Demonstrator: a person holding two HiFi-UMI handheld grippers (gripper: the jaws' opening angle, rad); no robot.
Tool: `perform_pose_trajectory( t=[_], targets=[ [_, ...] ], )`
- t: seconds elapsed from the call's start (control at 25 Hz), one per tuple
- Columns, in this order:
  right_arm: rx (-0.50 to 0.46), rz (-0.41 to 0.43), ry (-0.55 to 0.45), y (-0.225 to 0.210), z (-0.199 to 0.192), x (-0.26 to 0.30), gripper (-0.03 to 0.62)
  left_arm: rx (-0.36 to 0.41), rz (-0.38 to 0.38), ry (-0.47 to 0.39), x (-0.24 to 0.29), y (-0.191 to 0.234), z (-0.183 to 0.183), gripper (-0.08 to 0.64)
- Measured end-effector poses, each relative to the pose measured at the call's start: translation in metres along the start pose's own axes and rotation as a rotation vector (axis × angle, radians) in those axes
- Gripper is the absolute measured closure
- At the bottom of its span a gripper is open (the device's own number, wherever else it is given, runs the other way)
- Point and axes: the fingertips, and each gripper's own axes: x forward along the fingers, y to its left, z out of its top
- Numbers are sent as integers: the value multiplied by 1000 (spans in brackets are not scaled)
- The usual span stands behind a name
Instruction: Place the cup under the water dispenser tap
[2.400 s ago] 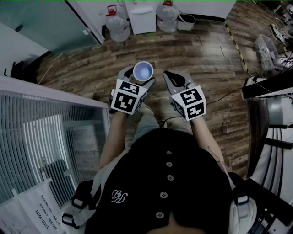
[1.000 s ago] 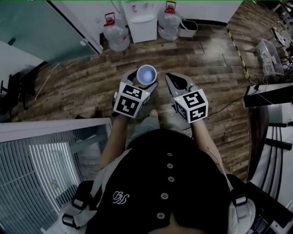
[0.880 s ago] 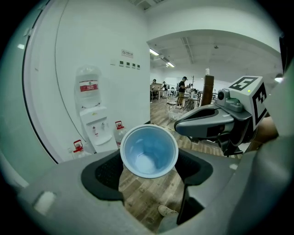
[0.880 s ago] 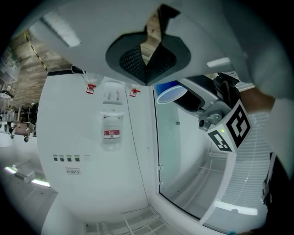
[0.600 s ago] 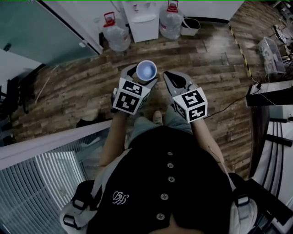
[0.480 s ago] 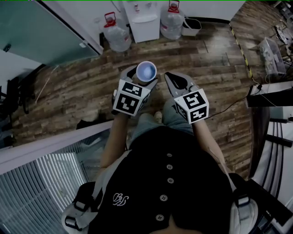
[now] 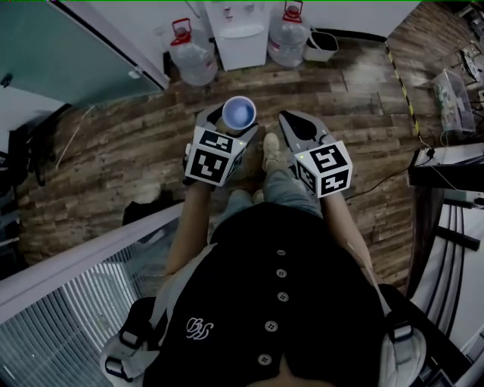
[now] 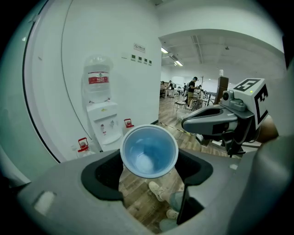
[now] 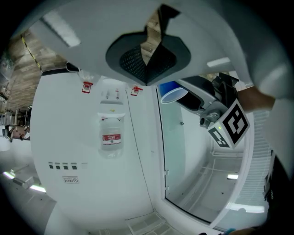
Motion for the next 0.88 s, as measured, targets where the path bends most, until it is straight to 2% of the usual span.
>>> perform_pose_trajectory(
  t=[0.52, 0.88],
  targets=[
    [-38, 66, -40, -105, 72, 113, 592, 39, 74, -6, 93, 92, 96, 202],
    [-60, 84, -33, -180, 104, 165, 592, 63, 54, -14, 163, 129, 159, 204]
  ],
)
